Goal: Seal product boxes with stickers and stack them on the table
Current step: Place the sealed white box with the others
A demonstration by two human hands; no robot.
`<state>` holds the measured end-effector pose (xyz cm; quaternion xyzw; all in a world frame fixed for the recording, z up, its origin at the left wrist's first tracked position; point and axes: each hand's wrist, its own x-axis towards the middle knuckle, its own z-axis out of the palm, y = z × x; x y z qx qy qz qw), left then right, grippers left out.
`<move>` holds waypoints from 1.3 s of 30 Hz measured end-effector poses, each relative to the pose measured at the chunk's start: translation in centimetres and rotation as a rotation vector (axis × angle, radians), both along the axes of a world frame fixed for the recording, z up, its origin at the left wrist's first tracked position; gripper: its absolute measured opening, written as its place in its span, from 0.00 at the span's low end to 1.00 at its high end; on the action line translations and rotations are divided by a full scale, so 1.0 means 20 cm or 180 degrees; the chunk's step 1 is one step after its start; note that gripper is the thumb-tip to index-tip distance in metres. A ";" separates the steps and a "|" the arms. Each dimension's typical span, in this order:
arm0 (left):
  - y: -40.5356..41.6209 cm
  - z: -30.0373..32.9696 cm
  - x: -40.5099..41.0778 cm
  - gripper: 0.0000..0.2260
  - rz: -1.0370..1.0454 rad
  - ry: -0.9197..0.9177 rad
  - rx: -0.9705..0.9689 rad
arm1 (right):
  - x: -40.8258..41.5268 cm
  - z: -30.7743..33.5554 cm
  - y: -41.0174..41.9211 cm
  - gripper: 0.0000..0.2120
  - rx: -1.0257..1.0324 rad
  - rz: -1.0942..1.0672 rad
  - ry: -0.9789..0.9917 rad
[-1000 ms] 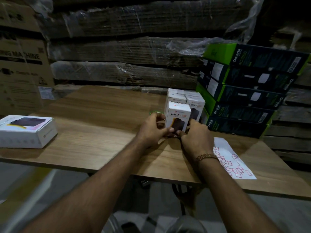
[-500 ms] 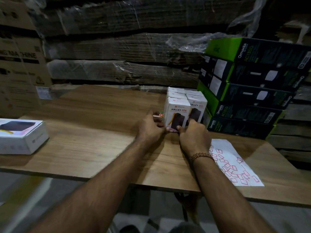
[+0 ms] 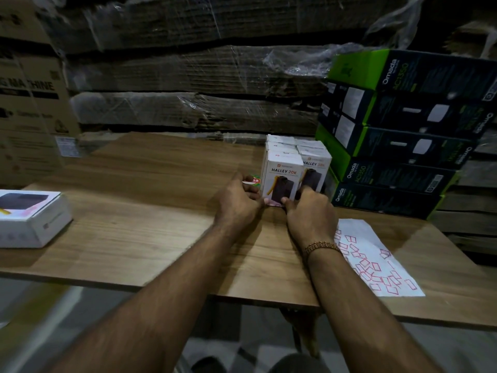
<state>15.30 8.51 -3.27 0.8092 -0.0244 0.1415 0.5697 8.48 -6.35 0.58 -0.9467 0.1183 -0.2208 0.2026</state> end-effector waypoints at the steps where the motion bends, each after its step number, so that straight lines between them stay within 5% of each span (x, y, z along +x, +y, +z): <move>1: 0.00 0.00 0.00 0.26 0.0009 -0.0025 0.0010 | 0.00 0.00 0.00 0.17 -0.0005 0.0000 -0.0004; 30: 0.00 0.06 -0.14 0.23 0.0370 -0.0022 0.0273 | 0.02 -0.04 -0.04 0.13 0.0041 0.0107 0.0095; 39: 0.10 0.11 -0.29 0.19 0.0459 0.0315 -0.0131 | -0.03 0.01 -0.02 0.13 -0.0215 0.0098 0.0284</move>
